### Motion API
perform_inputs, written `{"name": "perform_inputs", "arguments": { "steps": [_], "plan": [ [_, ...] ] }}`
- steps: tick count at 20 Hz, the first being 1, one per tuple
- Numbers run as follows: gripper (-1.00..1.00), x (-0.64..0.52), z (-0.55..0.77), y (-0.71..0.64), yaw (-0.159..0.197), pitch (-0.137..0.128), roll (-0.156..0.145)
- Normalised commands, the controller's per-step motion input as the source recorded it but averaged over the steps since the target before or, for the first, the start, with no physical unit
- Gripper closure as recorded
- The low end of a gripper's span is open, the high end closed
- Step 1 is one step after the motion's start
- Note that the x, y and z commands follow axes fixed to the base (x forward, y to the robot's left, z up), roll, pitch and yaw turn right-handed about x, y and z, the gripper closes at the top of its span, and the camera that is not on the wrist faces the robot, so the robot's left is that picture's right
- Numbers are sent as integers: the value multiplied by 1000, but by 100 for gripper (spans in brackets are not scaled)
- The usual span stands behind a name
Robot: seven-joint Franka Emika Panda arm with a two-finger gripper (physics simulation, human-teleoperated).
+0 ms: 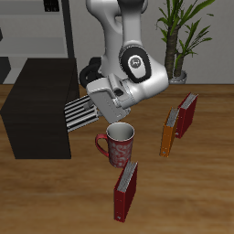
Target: Place the striped book in the top region of the shelf
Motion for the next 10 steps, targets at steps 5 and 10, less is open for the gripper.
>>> {"name": "perform_inputs", "arguments": {
  "steps": [5, 10],
  "plan": [
    [100, -28, -4, -133, -4, 10, -17],
    [100, 14, -43, -302, -6, 20, -39]
  ]
}}
